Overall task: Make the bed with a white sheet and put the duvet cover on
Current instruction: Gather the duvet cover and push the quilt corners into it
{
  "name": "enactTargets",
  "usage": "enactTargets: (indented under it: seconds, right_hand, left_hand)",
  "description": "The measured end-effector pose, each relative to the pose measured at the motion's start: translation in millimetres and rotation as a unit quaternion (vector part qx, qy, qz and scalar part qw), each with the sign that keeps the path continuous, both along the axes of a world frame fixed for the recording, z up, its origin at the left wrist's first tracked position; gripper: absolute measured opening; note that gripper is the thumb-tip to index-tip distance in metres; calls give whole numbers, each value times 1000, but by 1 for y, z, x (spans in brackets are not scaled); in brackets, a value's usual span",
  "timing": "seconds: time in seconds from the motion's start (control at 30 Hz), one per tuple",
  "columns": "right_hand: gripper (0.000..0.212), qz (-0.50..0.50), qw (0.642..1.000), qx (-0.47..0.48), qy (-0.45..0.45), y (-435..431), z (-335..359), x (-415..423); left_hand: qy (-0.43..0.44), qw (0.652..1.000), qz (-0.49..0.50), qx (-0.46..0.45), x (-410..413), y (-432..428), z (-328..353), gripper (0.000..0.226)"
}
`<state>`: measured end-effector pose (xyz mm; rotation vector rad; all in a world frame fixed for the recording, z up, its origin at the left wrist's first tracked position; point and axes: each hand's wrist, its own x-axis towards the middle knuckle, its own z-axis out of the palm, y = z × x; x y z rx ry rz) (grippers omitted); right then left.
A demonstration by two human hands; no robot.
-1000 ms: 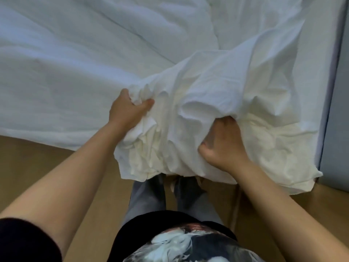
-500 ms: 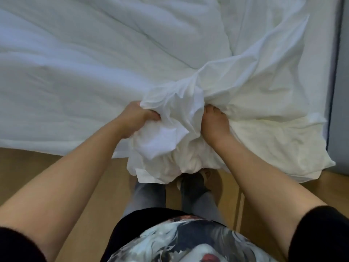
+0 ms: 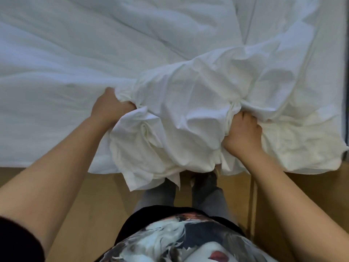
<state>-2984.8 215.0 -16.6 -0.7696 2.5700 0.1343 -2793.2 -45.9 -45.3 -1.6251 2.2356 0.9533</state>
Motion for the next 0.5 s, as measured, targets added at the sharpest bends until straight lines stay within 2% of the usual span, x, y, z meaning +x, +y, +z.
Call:
enactTargets:
  seconds: [0.1,0.13,0.2,0.27,0.3,0.4,0.5]
  right_hand:
    - [79,68,979,-191,13,-15,13,41]
    - [87,116,972,-202,19,-22,11,53]
    - [89,189,976,-104,-4,-40,-3,59]
    - [70,191,981,8,-39,-47,-22,44]
    - [59,178,983,29,-37,-45,-30,35]
    - [37,171,985,26,-22,-35,-40,25]
    - [32,165,986,10,-14,-38,-41,33]
  left_hand:
    - [61,997,-28,-46,-1,2,-2,69]
    - [82,994,-50,-51,-2,6,-3,67]
    - [85,992,-84,-49,-2,8,-6,60]
    - [55,990,-110,-62,6,7,-10,55]
    - [41,989,-123,-75,14,4,-12,53]
    - [0,989,-100,-105,43,-7,-12,48]
    - [-24,993,-47,-103,62,4,-10,48]
